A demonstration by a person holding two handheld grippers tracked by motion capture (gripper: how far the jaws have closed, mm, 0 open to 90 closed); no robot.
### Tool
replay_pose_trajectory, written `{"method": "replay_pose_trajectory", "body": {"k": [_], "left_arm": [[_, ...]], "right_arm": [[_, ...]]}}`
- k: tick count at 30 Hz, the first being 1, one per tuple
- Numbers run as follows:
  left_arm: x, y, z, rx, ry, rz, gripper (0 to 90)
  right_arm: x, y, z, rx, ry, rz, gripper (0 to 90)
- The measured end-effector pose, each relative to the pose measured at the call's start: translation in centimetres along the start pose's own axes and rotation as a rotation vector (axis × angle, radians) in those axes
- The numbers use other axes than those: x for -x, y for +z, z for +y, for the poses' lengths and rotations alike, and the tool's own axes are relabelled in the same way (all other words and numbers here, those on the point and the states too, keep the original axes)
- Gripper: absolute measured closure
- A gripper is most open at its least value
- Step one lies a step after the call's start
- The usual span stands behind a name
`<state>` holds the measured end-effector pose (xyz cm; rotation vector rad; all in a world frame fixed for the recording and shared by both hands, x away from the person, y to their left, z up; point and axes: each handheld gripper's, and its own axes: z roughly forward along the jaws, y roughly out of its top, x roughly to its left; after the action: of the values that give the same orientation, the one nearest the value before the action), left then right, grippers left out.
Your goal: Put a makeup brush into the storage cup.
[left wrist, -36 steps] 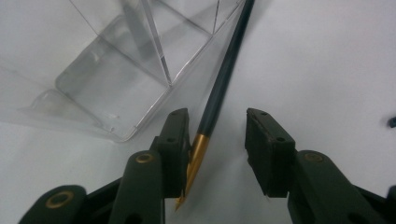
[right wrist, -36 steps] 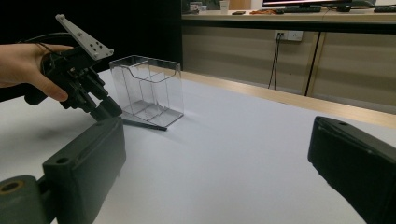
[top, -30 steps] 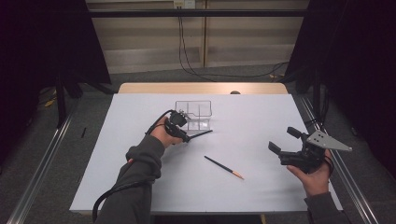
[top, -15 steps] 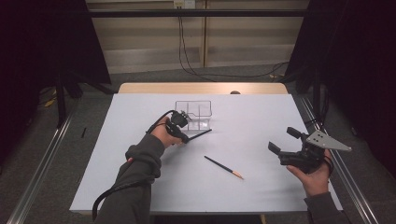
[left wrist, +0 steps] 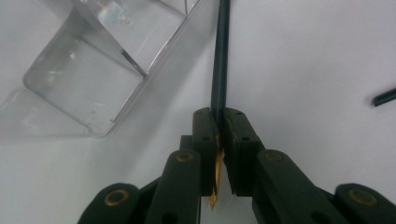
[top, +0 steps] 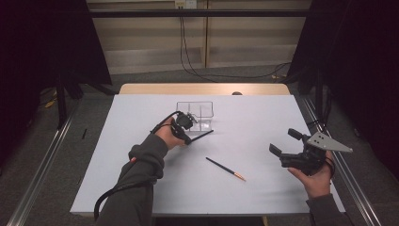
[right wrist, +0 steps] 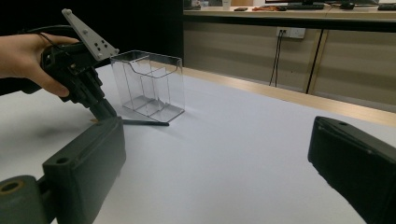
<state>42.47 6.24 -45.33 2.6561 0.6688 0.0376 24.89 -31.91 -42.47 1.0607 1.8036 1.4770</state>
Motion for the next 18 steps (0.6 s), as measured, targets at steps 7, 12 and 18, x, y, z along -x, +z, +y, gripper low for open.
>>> {"method": "replay_pose_trajectory", "body": {"k": [7,12,18], "left_arm": [[0.44,-0.62,0.11,0.026,-0.009,-0.010,84.3],[0.60,-0.94,-0.01,0.027,-0.010,-0.018,84.3],[0.50,-0.47,-0.34,0.017,-0.015,-0.026,84.1]], "right_arm": [[0.13,-0.12,0.01,0.006,0.008,0.002,3.8],[-0.03,0.05,-0.04,0.000,0.004,0.002,3.8],[-0.22,0.18,-0.03,0.000,0.005,0.003,3.8]]}}
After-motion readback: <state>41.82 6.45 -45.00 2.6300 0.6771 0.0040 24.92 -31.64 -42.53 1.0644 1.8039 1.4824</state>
